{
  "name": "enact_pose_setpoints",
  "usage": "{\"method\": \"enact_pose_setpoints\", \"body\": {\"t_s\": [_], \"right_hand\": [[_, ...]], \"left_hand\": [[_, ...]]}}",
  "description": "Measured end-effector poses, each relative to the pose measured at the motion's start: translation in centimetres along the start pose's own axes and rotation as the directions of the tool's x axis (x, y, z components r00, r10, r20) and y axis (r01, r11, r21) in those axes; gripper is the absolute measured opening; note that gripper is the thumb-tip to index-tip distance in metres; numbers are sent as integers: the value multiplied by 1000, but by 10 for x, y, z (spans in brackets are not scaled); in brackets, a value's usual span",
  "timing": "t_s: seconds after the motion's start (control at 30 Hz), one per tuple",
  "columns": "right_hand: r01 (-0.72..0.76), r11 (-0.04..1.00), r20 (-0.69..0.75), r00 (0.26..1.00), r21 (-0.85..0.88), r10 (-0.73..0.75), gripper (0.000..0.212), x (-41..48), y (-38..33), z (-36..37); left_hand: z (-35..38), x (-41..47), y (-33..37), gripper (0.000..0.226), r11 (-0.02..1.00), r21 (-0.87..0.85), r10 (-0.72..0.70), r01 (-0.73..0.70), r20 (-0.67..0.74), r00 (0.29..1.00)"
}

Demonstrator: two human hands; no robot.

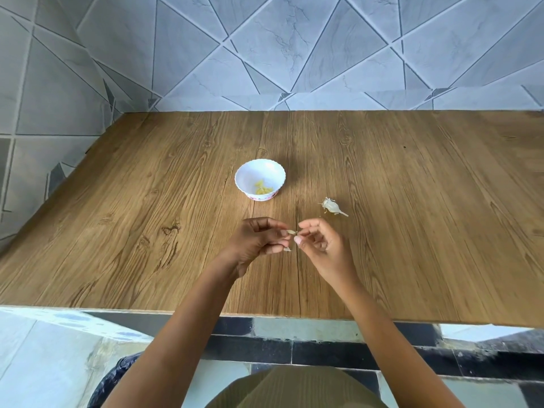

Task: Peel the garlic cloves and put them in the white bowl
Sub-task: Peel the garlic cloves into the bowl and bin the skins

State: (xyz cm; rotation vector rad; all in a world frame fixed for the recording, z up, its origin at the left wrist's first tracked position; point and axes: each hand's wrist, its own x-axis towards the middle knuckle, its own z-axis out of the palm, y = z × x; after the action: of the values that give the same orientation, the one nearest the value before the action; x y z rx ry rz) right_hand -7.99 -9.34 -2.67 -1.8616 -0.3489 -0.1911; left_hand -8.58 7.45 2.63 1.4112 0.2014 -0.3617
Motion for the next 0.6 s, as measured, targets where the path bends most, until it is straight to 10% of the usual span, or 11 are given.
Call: {"method": "enact_pose_setpoints", "body": {"t_s": [0.6], "right_hand": [[11,999,-86,996,-40,-14,15,-1,1,4]], "left_hand": [[3,0,1,12,983,182,27,-22,-26,999]]}}
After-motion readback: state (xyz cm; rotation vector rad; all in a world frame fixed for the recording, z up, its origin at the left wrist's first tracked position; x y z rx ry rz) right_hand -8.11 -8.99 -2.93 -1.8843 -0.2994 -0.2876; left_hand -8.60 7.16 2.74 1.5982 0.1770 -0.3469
